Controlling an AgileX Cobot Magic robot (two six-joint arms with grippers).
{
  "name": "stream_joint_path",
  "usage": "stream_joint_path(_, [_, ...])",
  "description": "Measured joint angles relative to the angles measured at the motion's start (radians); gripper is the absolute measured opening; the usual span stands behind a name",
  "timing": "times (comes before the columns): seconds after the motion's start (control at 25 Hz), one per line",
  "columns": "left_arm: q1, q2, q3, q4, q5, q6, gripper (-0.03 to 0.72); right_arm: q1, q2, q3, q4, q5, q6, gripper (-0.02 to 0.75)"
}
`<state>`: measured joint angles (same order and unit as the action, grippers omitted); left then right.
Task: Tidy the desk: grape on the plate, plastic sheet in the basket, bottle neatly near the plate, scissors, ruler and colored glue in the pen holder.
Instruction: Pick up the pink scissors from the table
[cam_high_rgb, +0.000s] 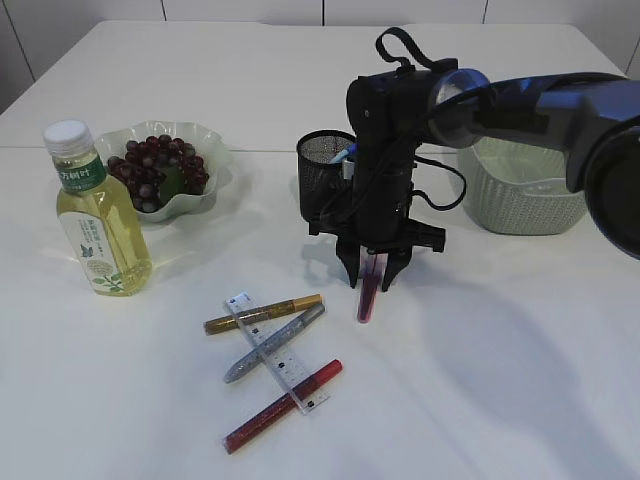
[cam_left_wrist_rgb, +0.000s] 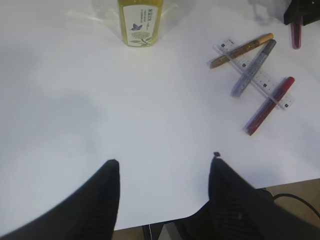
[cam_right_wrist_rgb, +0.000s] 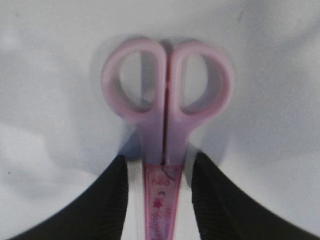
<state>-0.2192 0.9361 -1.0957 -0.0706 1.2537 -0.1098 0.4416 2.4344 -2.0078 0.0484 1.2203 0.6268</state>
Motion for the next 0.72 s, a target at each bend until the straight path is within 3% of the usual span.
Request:
stream_joint_path(0.16, [0.0,0.0,0.0,0.002,0.0,0.0,0.415,0.0,0.0,0.0,0.0,0.0,0.0,0.34])
stream_joint_path(0.4, [0.0,0.0,0.0,0.002,0.0,0.0,0.415,0.0,0.0,0.0,0.0,0.0,-0.002,0.2])
stream_joint_path(0.72, [0.0,0.0,0.0,0.002,0.0,0.0,0.415,0.0,0.0,0.0,-0.038,0.0,-0.004,0.187])
